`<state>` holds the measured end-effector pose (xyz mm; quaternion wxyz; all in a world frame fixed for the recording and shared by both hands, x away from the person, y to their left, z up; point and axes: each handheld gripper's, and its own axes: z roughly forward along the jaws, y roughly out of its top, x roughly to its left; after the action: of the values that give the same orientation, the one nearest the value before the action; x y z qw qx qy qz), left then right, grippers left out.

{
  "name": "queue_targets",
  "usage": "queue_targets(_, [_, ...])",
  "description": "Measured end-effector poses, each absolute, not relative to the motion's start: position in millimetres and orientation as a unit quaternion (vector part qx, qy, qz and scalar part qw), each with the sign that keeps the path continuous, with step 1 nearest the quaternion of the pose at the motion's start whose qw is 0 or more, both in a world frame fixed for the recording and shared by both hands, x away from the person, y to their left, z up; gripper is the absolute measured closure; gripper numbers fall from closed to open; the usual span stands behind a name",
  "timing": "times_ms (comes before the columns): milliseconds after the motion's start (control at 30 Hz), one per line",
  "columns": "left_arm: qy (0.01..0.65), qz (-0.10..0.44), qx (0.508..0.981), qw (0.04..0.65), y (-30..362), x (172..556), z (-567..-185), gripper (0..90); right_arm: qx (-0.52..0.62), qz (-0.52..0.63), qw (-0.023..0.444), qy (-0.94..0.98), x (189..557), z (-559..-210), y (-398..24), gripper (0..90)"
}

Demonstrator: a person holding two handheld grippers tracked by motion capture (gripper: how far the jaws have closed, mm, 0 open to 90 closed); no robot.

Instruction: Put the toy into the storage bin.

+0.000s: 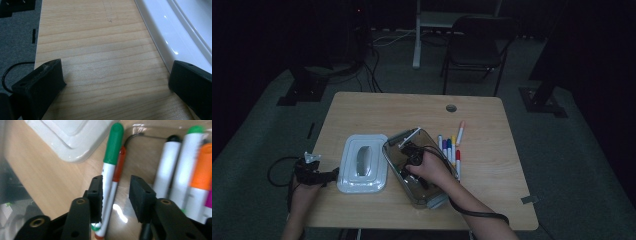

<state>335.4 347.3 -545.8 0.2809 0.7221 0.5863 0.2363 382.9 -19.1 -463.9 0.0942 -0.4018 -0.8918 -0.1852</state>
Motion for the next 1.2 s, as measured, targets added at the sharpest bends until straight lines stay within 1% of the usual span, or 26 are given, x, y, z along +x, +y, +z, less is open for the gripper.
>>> queue_targets(300, [0.586,0.237,0.722,0.281,347,335,-546,0.4,-0.412,-0.276,0.071,-0.866,378,-416,-66,58.6])
queue_targets(367, [0.586,0.237,0.722,0.281,347,335,-546,0.4,-0.413,-0.293,0.065,-0.860,377,-407,-76,56.0])
queue_targets(700, [0.586,0.237,0.722,0.281,347,335,-546,0.4,-0.438,-0.348,0.012,-0.829,384,-380,-122,50.5])
queue_targets(933, [0.586,0.237,0.722,0.281,347,335,-546,0.4,-0.472,-0.365,-0.012,-0.802,390,-382,-157,50.5])
queue_targets(1200, [0.586,0.236,0.722,0.281,347,335,-546,0.4,-0.525,-0.348,-0.016,-0.777,401,-410,-191,50.5])
